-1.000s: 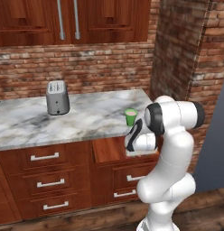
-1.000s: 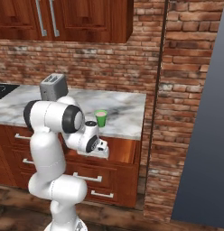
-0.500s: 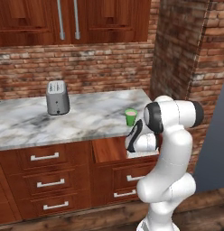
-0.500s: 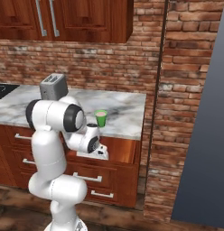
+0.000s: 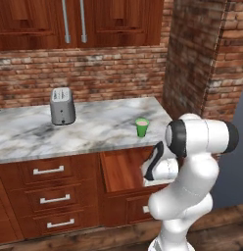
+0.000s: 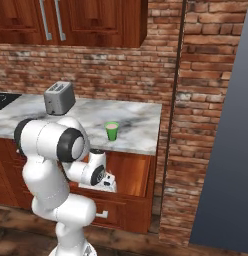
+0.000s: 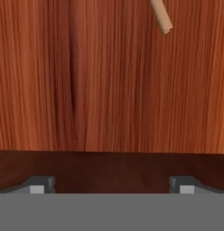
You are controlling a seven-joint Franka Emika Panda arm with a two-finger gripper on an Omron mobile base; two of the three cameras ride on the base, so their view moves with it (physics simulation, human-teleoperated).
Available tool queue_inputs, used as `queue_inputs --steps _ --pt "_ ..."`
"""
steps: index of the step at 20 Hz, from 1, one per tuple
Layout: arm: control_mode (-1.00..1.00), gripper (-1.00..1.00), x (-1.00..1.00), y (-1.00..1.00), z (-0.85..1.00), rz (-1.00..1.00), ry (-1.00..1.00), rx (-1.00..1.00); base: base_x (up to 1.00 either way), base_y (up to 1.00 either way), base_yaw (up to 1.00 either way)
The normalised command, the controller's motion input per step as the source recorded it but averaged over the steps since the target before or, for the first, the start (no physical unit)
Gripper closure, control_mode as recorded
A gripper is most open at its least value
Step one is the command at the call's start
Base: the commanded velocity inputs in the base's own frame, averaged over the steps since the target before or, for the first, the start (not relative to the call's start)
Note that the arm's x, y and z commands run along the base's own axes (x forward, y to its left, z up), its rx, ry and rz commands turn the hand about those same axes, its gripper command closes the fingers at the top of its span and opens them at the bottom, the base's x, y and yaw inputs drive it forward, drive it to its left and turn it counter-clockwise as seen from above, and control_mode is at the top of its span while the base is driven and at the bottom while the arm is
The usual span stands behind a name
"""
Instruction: Pick up the straw from the left drawer and put it inside the smoothie cup.
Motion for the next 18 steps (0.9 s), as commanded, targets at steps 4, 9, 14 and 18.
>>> queue_inputs --steps 4,9,14,18 --pt "-1.00 -1.00 -0.31 0.00 0.36 0.00 -0.18 0.00 0.00 0.00 0.00" --pt "-1.00 -1.00 0.16 0.00 0.32 0.00 -0.06 0.00 0.00 0.00 0.00" --pt "-1.00 -1.00 0.51 0.06 0.14 0.00 0.00 0.00 0.00 0.00 0.00" --pt "-1.00 -1.00 0.56 0.00 0.01 0.00 0.00 0.00 0.00 0.00 0.00"
